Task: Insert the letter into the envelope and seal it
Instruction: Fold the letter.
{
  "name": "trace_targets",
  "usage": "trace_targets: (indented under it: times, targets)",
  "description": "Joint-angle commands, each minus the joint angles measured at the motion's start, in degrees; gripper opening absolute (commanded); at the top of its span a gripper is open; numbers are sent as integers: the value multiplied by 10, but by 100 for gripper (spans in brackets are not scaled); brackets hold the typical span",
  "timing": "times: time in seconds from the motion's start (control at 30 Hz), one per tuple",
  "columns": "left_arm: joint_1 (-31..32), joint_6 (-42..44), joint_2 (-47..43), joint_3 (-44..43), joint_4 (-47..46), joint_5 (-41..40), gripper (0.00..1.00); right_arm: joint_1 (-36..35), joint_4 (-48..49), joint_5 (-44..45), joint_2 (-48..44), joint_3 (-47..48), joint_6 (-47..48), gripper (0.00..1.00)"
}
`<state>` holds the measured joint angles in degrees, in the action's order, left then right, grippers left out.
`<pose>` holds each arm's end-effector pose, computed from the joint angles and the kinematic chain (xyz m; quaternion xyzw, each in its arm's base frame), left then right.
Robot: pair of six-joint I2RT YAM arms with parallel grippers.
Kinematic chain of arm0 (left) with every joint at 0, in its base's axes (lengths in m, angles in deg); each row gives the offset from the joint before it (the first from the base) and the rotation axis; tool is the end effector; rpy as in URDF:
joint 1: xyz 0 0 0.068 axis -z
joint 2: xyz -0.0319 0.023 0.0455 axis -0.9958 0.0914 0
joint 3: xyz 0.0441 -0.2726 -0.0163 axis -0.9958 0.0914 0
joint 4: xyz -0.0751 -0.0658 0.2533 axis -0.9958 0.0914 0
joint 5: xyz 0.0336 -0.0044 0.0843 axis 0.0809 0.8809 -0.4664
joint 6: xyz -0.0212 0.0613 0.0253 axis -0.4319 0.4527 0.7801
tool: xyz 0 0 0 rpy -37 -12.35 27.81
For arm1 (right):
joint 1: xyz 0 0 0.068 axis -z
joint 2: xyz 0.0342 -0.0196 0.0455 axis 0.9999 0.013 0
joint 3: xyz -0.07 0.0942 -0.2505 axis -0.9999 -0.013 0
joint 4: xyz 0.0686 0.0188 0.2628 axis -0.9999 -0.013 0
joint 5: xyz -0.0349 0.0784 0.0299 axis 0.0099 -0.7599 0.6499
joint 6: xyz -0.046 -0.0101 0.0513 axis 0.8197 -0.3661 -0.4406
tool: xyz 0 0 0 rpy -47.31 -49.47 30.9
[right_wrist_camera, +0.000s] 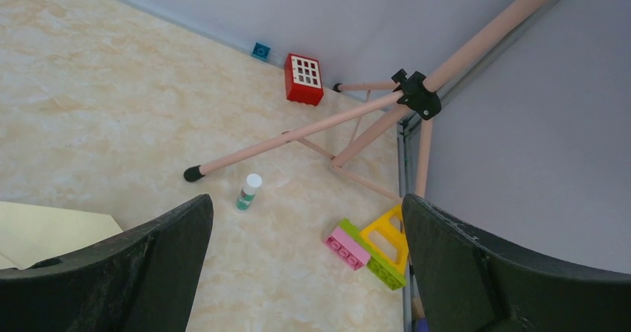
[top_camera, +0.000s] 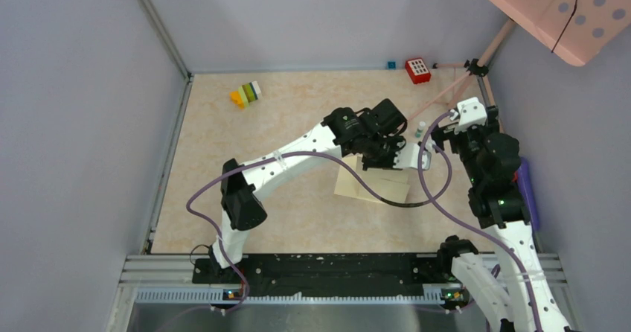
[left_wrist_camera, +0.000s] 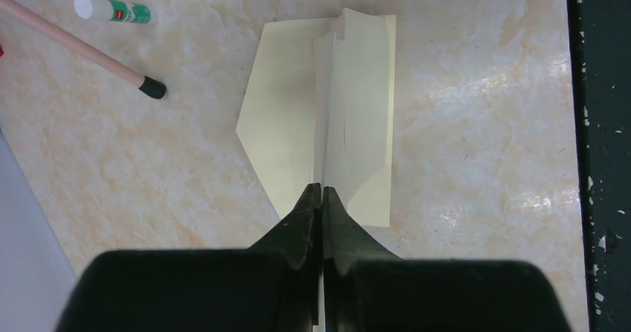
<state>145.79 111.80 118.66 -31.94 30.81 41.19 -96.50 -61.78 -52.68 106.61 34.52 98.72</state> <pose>0.2097 -0.4053 0.3365 0.7713 0.5528 -0.1522 0.2761 0.1808 0.0212 0.3664 -0.1785 0.7051 -0.1057 0.6781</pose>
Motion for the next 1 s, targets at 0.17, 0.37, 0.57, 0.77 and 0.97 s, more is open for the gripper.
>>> trace_targets:
  times: [0.17,0.37,0.57,0.77,0.97]
  targets:
    - [4,-42,9,-46,23,-3,0,7,19,9,-8,-2,4,95]
    - [6,-55,14,-56,39,7,0,6,22,13,-7,-3,4,95]
    - [8,-63,17,-44,32,11,0,6,21,12,-7,-3,3,95]
    - [9,-55,15,-22,7,1,0,7,19,10,-7,-3,3,96]
    - [10,-50,22,-18,2,-6,0,6,17,4,-7,-4,4,95]
